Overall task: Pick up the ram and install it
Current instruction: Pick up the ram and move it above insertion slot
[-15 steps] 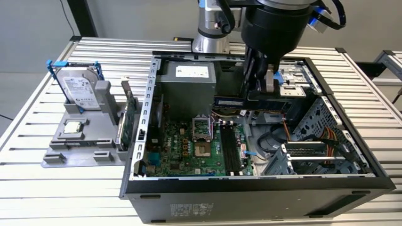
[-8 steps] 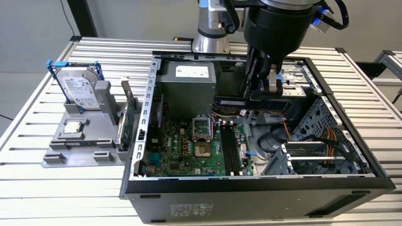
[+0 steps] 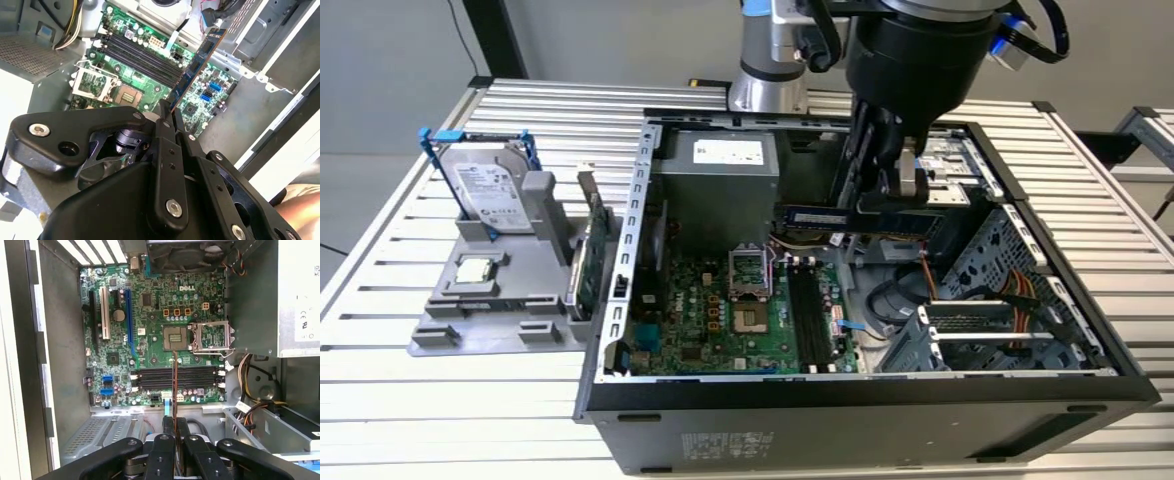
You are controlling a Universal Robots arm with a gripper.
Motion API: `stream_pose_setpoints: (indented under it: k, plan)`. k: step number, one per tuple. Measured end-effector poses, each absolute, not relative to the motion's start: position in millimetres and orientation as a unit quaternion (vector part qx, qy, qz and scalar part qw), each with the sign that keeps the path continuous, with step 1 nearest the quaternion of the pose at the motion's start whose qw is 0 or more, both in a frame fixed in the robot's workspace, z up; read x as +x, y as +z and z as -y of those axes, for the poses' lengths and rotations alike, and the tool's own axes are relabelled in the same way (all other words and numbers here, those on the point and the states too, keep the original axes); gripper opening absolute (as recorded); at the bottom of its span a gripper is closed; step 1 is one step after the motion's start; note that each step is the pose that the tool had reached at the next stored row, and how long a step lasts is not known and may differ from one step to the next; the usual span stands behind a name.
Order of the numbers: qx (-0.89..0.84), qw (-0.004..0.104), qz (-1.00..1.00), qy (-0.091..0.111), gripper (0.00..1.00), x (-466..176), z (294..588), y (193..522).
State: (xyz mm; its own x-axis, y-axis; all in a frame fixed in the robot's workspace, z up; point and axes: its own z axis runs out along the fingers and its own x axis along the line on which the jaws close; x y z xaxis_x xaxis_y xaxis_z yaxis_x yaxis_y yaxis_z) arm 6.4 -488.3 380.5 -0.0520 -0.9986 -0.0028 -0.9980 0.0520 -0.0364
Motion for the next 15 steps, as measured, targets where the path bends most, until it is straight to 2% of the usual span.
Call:
stream_pose_setpoints:
  k: [15]
  plan:
    - [-0.689,0.014,-0.725,-0.012,0.0,12.6,488.2,380.4]
